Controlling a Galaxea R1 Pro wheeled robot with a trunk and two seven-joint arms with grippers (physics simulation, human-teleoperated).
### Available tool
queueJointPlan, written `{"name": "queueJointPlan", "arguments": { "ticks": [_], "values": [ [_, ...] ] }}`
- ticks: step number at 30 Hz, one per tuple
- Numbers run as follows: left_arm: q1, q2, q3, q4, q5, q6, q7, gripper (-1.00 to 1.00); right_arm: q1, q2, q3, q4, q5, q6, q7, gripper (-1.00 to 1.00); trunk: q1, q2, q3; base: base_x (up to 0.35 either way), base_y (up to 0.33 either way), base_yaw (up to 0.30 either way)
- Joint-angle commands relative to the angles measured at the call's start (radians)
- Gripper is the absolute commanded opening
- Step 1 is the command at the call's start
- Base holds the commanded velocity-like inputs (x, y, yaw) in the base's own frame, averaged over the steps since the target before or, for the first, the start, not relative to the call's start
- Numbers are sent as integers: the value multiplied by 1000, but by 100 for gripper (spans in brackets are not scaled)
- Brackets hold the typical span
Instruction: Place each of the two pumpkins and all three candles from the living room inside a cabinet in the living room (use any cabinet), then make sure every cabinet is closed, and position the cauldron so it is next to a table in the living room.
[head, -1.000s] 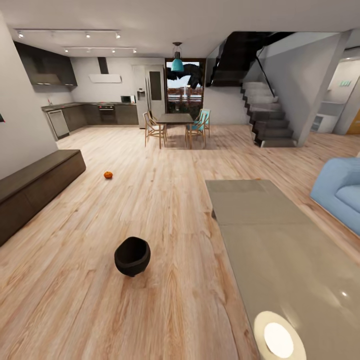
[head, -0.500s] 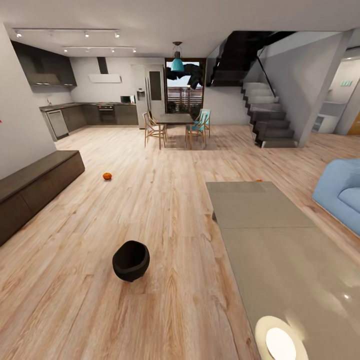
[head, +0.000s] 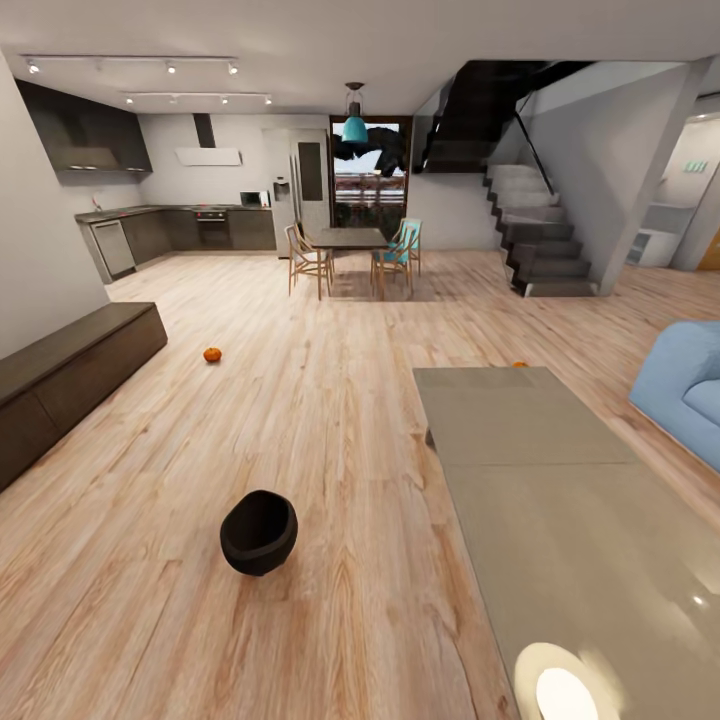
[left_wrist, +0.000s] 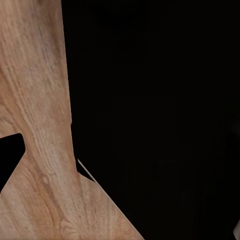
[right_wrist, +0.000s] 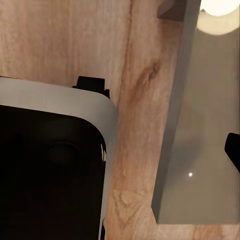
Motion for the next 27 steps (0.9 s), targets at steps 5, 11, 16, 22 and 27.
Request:
{"name": "queueJointPlan", "arguments": {
  "ticks": [5, 11, 16, 22, 27],
  "values": [
    [0, 0, 0, 0, 0, 0, 0, 100, 0, 0, 0, 0, 0, 0, 0, 100, 0, 0, 0, 17, 0, 0],
    [0, 0, 0, 0, 0, 0, 0, 100, 0, 0, 0, 0, 0, 0, 0, 100, 0, 0, 0, 2, 0, 0],
    [0, 0, 0, 0, 0, 0, 0, 100, 0, 0, 0, 0, 0, 0, 0, 100, 0, 0, 0, 4, 0, 0],
    [0, 0, -1, 0, 0, 0, 0, 100, 0, 0, 0, 0, 0, 0, 0, 100, 0, 0, 0, 183, 0, 0],
    [0, -1, -1, 0, 0, 0, 0, 100, 0, 0, 0, 0, 0, 0, 0, 100, 0, 0, 0, 75, 0, 0]
  ]
}}
